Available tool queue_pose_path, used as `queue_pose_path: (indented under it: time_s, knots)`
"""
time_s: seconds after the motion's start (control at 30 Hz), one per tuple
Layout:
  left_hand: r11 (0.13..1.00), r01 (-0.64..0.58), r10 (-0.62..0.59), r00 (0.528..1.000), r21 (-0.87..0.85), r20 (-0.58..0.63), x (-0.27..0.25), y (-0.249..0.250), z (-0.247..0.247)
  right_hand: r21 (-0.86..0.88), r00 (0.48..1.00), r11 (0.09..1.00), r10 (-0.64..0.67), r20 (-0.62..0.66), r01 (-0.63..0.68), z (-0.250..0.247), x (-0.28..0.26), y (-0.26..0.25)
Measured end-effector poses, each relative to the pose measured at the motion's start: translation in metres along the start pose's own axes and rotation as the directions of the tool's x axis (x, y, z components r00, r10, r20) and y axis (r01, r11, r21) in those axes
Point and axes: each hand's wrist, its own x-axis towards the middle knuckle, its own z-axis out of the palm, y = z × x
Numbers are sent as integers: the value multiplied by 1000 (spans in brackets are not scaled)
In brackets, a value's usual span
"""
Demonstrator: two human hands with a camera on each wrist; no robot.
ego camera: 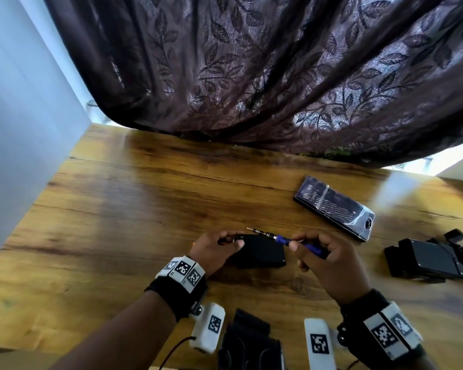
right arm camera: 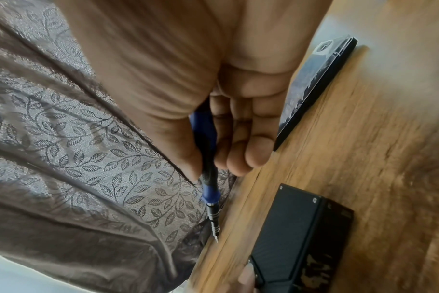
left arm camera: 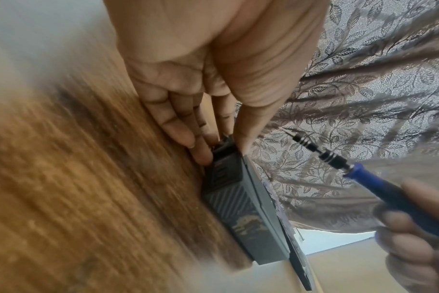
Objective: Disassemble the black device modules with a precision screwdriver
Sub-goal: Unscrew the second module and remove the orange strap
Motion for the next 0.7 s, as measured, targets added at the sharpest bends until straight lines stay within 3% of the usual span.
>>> queue_pose_path:
  time_s: [0.17,0.43,0.7]
  knots:
    - [998,55,-55,997,-15,-53,5,1,3,-89,1000,996,13,-4,-13,9,4,10]
    - [996,55,-51,997,-74,54,1,5,-5,-168,1000,986,16,24,-12,13,8,11]
    - [996,37,-33,998,-81,53,2,-1,-5,-207,999,978,15,41,-6,15,9,9]
